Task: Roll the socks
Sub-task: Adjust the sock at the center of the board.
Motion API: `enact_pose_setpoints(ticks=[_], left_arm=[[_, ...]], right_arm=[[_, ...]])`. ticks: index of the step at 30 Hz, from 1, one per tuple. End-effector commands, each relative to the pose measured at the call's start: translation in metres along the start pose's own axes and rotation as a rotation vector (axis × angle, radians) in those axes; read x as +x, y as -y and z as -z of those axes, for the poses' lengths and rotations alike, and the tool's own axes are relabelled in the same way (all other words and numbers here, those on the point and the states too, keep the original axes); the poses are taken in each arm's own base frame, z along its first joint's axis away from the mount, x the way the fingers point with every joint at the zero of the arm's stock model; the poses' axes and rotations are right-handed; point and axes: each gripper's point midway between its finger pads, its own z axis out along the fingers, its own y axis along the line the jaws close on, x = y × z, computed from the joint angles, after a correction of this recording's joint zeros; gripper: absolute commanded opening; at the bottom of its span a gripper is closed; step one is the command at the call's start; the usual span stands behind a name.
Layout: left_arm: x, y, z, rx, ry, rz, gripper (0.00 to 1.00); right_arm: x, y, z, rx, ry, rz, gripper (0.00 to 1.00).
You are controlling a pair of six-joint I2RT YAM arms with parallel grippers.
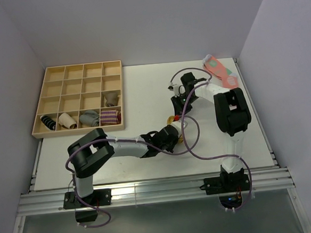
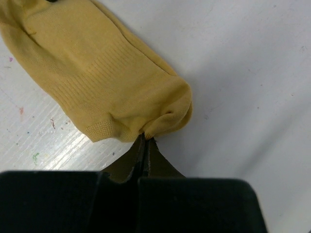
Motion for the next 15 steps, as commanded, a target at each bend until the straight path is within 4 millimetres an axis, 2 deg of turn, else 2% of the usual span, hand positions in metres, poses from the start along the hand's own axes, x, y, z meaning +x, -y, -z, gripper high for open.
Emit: enact_pose_setpoints(ticks=[1, 7, 11, 15], left_arm=[[0.0, 0.009, 0.005, 0.022, -0.052, 0.025, 0.0], [-0.002, 0.012, 0.01, 0.027, -0.072, 0.06, 0.0], [-0.001, 0.014, 0.009, 0.027, -0.096, 0.072, 0.0], [0.002, 0.017, 0.005, 0.031, -0.125, 0.086, 0.0]], right_arm=[[-0.022, -0.004, 0.019, 0.0, 0.105, 0.05, 0.25], [-0.035, -0.003, 0.045, -0.044, 0.205, 0.028, 0.37], [-0.034, 0.0, 0.058, -0.07, 0.256, 0.0, 0.37], [-0.022, 0.002, 0.075, -0.161, 0.297, -0.036, 0.35]])
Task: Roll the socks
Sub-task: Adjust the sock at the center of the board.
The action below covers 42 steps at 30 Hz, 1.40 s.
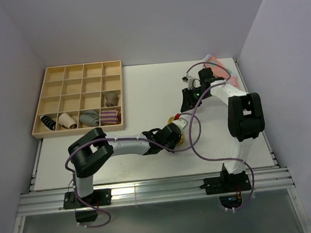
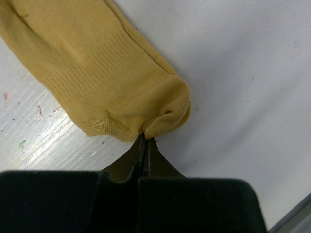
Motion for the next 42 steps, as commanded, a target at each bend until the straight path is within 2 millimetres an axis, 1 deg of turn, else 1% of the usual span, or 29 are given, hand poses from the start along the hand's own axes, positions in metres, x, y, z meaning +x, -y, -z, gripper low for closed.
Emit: enact_pose_setpoints(ticks=[1, 2, 3, 4, 6, 7, 9, 12, 15, 22, 23, 25, 29, 32, 34, 36, 37, 38, 42], left_arm=[[-0.004, 0.013, -0.001, 0.034, -0.028, 0.027, 0.0], [-0.001, 0.013, -0.003, 0.028, -0.044, 0.026, 0.0], [-0.002, 0.013, -0.004, 0.028, -0.047, 0.028, 0.0], [-0.005, 0.015, -0.004, 0.034, -0.046, 0.031, 0.0], [-0.002, 0.015, -0.004, 0.032, -0.063, 0.034, 0.0], [-0.004, 0.016, -0.004, 0.035, -0.064, 0.04, 0.0], [-0.003, 0.016, -0.005, 0.047, -0.079, 0.052, 0.0], [-0.004, 0.017, -0.006, 0.076, -0.095, 0.076, 0.0], [-0.011, 0.02, -0.005, 0.107, -0.101, 0.1, 0.0], [-0.018, 0.013, -0.009, 0.136, -0.133, 0.164, 0.0], [-0.015, 0.012, -0.01, 0.135, -0.151, 0.176, 0.0], [-0.019, 0.011, -0.01, 0.152, -0.158, 0.195, 0.0], [-0.02, 0.012, -0.011, 0.192, -0.195, 0.24, 0.0], [-0.023, 0.013, -0.011, 0.239, -0.214, 0.284, 0.0], [-0.024, 0.011, -0.011, 0.259, -0.228, 0.305, 0.0], [-0.025, 0.014, -0.01, 0.283, -0.252, 0.323, 0.0], [-0.025, 0.011, -0.011, 0.287, -0.26, 0.336, 0.0], [-0.023, 0.014, -0.011, 0.31, -0.275, 0.35, 0.0], [-0.023, 0.012, -0.012, 0.338, -0.304, 0.387, 0.0]], right_arm=[[-0.009, -0.01, 0.029, -0.117, 0.102, 0.002, 0.35], [-0.006, -0.011, 0.032, -0.133, 0.106, 0.034, 0.35], [0.006, -0.014, 0.033, -0.154, 0.082, 0.027, 0.35], [0.012, -0.014, 0.035, -0.157, 0.078, 0.04, 0.35], [0.028, -0.021, 0.036, -0.174, 0.059, 0.073, 0.36], [0.032, -0.022, 0.036, -0.178, 0.053, 0.083, 0.36], [0.045, -0.028, 0.038, -0.2, 0.026, 0.107, 0.36], [0.056, -0.031, 0.04, -0.211, 0.005, 0.147, 0.36], [0.062, -0.032, 0.042, -0.219, -0.007, 0.179, 0.36], [0.074, -0.035, 0.04, -0.244, -0.038, 0.246, 0.36], [0.077, -0.037, 0.039, -0.248, -0.041, 0.256, 0.36], [0.079, -0.039, 0.039, -0.249, -0.041, 0.281, 0.36], [0.084, -0.045, 0.041, -0.277, -0.035, 0.312, 0.36], [0.085, -0.047, 0.042, -0.279, -0.014, 0.356, 0.39], [0.084, -0.048, 0.043, -0.277, 0.005, 0.387, 0.39], [0.087, -0.051, 0.042, -0.294, 0.015, 0.402, 0.39], [0.086, -0.053, 0.043, -0.297, 0.023, 0.424, 0.39], [0.087, -0.053, 0.043, -0.3, 0.027, 0.428, 0.39], [0.089, -0.048, 0.043, -0.271, 0.017, 0.476, 0.38]])
